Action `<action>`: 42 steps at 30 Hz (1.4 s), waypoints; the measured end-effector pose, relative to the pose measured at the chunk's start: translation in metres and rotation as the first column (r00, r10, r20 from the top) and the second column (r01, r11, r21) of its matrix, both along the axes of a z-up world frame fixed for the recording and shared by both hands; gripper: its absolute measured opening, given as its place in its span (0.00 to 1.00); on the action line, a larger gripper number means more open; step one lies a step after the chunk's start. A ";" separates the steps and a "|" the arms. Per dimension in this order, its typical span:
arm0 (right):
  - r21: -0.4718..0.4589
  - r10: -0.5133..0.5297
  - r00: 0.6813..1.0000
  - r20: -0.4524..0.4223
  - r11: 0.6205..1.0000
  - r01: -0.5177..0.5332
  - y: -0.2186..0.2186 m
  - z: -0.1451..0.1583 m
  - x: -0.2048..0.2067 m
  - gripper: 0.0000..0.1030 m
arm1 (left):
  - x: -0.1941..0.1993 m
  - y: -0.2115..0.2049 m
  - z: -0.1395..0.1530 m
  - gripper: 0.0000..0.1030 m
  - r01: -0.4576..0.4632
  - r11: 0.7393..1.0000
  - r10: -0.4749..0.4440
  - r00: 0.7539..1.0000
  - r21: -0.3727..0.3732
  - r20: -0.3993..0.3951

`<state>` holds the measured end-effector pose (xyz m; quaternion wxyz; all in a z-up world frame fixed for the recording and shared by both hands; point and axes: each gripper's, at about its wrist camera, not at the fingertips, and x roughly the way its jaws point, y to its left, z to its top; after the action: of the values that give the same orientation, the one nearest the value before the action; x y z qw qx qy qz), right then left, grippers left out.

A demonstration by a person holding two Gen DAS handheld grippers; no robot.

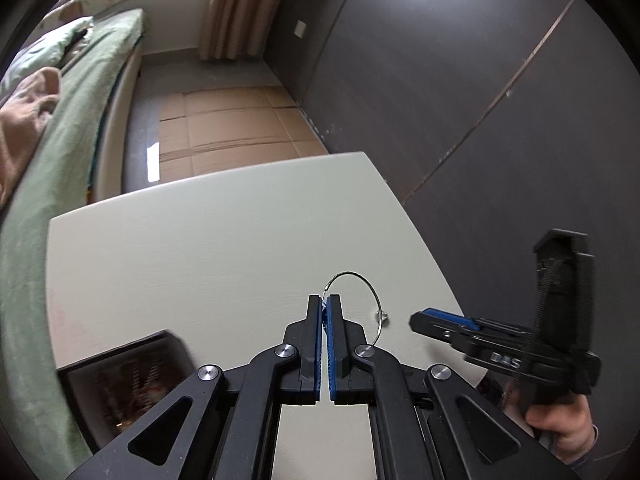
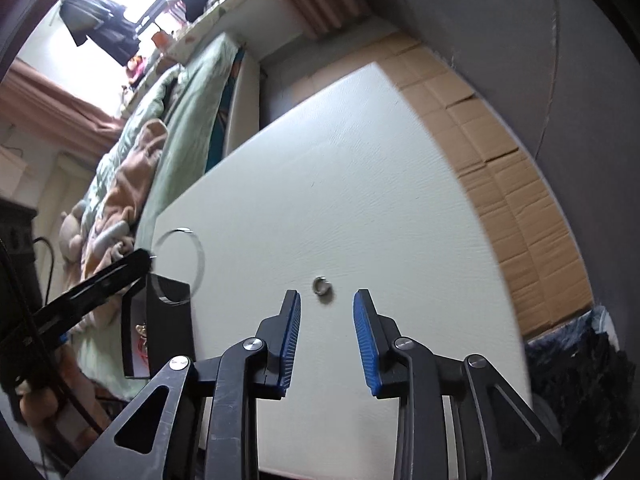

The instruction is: Organize jewelry

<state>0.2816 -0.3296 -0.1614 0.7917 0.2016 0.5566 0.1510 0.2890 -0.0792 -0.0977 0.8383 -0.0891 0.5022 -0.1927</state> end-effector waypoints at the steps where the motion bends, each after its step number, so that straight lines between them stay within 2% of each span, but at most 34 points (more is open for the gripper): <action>1: -0.003 0.003 1.000 -0.010 1.000 -0.003 0.003 -0.002 0.002 0.29 | -0.002 0.004 0.002 0.01 -0.007 1.000 0.007 1.000 -0.002 0.003; 10: -0.081 0.014 0.998 -0.057 0.997 -0.019 0.024 -0.013 0.016 0.27 | -0.020 0.053 0.026 0.01 -0.092 0.996 0.092 0.993 -0.017 0.070; 19: -0.194 0.046 0.997 -0.068 0.979 -0.058 0.050 -0.012 0.026 0.27 | -0.041 0.095 0.031 0.01 -0.154 0.987 0.157 0.984 -0.037 0.080; 23: -0.311 0.098 0.994 -0.058 0.944 -0.111 0.069 -0.010 0.026 0.26 | -0.047 0.105 0.032 0.01 -0.175 0.984 0.178 0.981 -0.044 0.074; 26: -0.409 0.126 0.991 -0.049 0.902 -0.135 0.079 -0.009 0.024 0.15 | -0.049 0.107 0.034 0.01 -0.169 0.985 0.171 0.983 -0.047 0.066; 29: -0.459 0.165 0.985 -0.042 0.873 -0.165 0.085 -0.006 0.022 0.14 | -0.049 0.104 0.036 0.02 -0.176 0.983 0.179 0.982 -0.050 0.056; 31: -0.454 0.164 0.986 -0.037 0.876 -0.163 0.083 -0.005 0.021 0.14 | -0.047 0.099 0.034 0.02 -0.170 0.985 0.171 0.984 -0.044 0.038; 35: -0.368 0.111 0.994 -0.011 0.924 -0.108 0.061 0.001 0.012 0.13 | -0.038 0.083 0.023 0.03 -0.130 0.991 0.129 0.991 -0.031 -0.031; 36: -0.350 0.102 0.995 -0.003 0.932 -0.097 0.056 0.002 0.008 0.14 | -0.037 0.079 0.021 0.05 -0.123 0.992 0.122 0.992 -0.020 -0.039; 38: -0.300 0.080 0.997 0.019 0.951 -0.071 0.042 0.008 -0.002 0.14 | -0.034 0.065 0.016 0.24 -0.097 0.995 0.097 0.994 0.004 -0.040; 39: -0.280 0.065 0.997 0.030 0.958 -0.054 0.037 0.011 -0.006 0.13 | -0.033 0.059 0.014 0.51 -0.082 0.997 0.083 0.996 0.006 -0.041; 40: -0.261 0.056 0.998 0.040 0.964 -0.044 0.031 0.013 -0.008 0.14 | -0.033 0.053 0.012 0.73 -0.070 0.998 0.070 0.997 0.005 -0.041; 42: -0.219 0.031 0.998 0.056 0.976 -0.018 0.017 0.016 -0.016 0.14 | -0.033 0.040 0.010 0.76 -0.041 0.999 0.041 0.999 0.017 -0.028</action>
<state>0.2652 -0.3127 -0.1452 0.8233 0.1019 0.5485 0.1047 0.2563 -0.0391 -0.0881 0.8356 -0.0951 0.5136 -0.1700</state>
